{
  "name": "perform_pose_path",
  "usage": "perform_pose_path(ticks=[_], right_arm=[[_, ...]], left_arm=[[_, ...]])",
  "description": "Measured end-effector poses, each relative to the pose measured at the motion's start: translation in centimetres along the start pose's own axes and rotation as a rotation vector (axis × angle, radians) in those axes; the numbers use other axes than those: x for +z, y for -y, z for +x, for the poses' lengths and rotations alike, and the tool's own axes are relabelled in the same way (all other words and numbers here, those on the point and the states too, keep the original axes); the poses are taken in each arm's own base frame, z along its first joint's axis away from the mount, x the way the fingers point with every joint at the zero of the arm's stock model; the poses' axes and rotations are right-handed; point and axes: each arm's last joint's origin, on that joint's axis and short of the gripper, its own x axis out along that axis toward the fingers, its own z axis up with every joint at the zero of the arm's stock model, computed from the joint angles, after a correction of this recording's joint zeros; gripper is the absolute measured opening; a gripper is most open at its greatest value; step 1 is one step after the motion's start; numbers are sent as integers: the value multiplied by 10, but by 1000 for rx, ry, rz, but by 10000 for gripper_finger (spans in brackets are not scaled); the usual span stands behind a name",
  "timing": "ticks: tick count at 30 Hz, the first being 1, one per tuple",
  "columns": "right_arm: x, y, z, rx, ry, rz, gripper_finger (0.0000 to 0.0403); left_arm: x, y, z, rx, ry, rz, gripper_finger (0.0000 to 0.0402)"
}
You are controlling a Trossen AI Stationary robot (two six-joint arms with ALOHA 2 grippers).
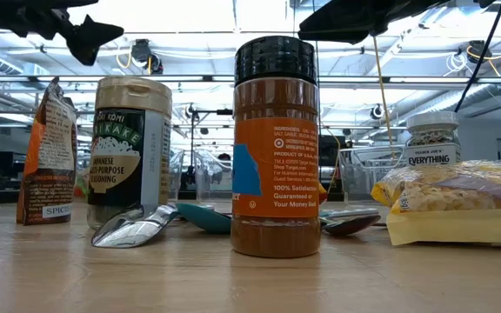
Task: Pick & Place Food Item
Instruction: Put the yellow noodle pack into the left transparent bin
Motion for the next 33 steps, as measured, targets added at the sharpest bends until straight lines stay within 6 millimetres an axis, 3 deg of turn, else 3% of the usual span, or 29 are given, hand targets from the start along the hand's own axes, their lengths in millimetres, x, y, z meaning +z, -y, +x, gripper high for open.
perform_pose_path(ticks=[8, 22, 27, 33], right_arm=[[0, 0, 0, 0, 0, 0, 171], [3, 0, 0, 1, 29, 7, 171], [13, -16, -8, 219, 142, -10, 186], [16, -44, -24, 357, 144, 53, 242]], left_arm=[[-1, 9, 0, -184, -17, 57, 292], [-1, 11, 0, -201, -12, 71, 292], [-1, 11, 0, -201, -10, 85, 292], [-1, 11, 0, -200, -10, 86, 292]])
